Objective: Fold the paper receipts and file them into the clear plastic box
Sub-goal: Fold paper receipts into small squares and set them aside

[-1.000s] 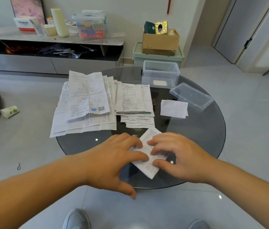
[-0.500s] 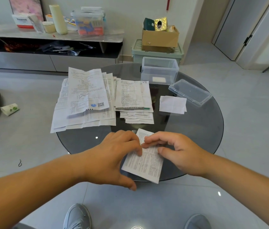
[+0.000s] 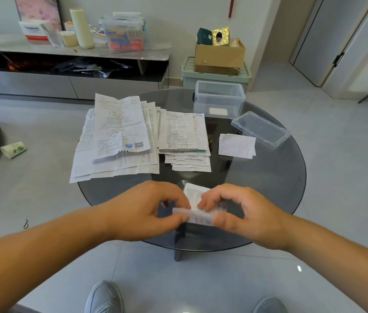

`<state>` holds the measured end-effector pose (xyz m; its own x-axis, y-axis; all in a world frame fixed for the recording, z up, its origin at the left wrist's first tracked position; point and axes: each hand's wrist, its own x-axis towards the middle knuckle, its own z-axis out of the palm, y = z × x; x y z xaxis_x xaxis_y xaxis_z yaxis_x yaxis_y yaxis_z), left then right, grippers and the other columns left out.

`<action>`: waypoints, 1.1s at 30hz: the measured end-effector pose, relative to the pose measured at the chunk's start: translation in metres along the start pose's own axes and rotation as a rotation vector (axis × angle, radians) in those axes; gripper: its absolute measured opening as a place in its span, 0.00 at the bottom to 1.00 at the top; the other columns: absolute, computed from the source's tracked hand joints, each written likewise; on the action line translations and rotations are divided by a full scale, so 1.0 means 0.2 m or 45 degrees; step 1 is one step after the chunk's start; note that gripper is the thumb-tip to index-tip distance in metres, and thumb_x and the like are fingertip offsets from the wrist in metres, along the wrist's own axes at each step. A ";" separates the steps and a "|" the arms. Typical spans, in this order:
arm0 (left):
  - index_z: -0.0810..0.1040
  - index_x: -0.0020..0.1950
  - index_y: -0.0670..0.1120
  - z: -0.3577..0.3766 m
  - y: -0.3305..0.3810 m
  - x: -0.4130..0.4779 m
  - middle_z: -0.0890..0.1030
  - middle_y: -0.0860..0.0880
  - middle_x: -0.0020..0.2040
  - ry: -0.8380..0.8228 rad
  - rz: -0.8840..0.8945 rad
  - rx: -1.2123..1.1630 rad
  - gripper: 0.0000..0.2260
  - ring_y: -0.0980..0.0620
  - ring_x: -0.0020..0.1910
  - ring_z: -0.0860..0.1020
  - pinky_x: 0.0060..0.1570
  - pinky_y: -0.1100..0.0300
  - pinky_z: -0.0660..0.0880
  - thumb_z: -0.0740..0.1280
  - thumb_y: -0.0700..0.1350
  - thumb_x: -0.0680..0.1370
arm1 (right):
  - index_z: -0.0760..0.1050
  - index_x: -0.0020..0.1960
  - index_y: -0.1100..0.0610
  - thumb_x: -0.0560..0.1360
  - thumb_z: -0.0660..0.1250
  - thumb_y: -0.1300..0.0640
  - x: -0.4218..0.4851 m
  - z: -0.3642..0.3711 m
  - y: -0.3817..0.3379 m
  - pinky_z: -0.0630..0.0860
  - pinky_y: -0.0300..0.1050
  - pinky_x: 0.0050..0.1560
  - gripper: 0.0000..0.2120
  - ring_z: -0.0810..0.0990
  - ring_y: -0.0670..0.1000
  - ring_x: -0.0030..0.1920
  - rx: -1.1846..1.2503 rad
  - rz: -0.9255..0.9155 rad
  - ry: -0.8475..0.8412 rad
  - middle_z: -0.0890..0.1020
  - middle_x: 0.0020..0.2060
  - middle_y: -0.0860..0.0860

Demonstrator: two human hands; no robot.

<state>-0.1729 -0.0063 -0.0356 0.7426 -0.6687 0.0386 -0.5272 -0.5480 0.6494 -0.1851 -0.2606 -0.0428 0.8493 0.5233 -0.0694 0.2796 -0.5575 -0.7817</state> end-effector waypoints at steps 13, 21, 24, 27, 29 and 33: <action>0.65 0.58 0.58 0.11 0.00 0.16 0.76 0.59 0.55 0.123 -0.303 0.387 0.13 0.56 0.45 0.78 0.41 0.64 0.78 0.60 0.64 0.80 | 0.69 0.54 0.41 0.72 0.72 0.37 0.07 0.02 0.02 0.81 0.36 0.45 0.18 0.80 0.45 0.51 -0.339 0.336 0.202 0.79 0.55 0.38; 0.56 0.73 0.62 0.13 -0.05 0.17 0.63 0.54 0.62 0.106 -0.248 0.643 0.28 0.53 0.60 0.64 0.66 0.55 0.67 0.59 0.69 0.77 | 0.64 0.66 0.37 0.67 0.66 0.26 0.11 0.02 0.03 0.58 0.43 0.56 0.33 0.62 0.44 0.58 -0.674 0.288 0.153 0.66 0.54 0.40; 0.58 0.71 0.65 0.12 -0.08 0.15 0.61 0.55 0.61 0.031 -0.234 0.696 0.25 0.54 0.59 0.61 0.66 0.54 0.63 0.54 0.71 0.77 | 0.64 0.67 0.36 0.67 0.67 0.26 0.10 0.01 0.03 0.58 0.44 0.56 0.33 0.61 0.44 0.58 -0.686 0.284 0.098 0.64 0.54 0.40; 0.57 0.72 0.66 0.10 -0.09 0.14 0.60 0.56 0.63 -0.030 -0.224 0.704 0.25 0.54 0.60 0.60 0.67 0.55 0.62 0.53 0.71 0.77 | 0.63 0.68 0.36 0.67 0.69 0.29 0.10 -0.01 0.02 0.60 0.44 0.58 0.33 0.61 0.46 0.61 -0.678 0.305 0.039 0.65 0.56 0.41; 0.56 0.74 0.66 0.07 -0.10 0.13 0.60 0.57 0.63 -0.073 -0.234 0.680 0.28 0.54 0.61 0.59 0.68 0.56 0.62 0.52 0.73 0.76 | 0.62 0.68 0.35 0.68 0.71 0.31 0.10 -0.03 0.01 0.62 0.44 0.60 0.34 0.61 0.46 0.62 -0.657 0.346 0.004 0.65 0.58 0.41; 0.58 0.74 0.68 0.02 -0.12 0.11 0.60 0.59 0.63 -0.142 -0.293 0.585 0.27 0.57 0.62 0.57 0.69 0.58 0.59 0.59 0.70 0.76 | 0.60 0.69 0.34 0.67 0.75 0.36 0.11 -0.08 0.00 0.66 0.50 0.67 0.36 0.62 0.48 0.65 -0.606 0.416 -0.084 0.66 0.60 0.42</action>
<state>-0.1452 -0.0105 -0.0527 0.8252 -0.5406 -0.1633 -0.5008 -0.8342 0.2307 -0.1593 -0.2609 -0.0343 0.8999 0.3061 -0.3105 0.1912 -0.9171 -0.3498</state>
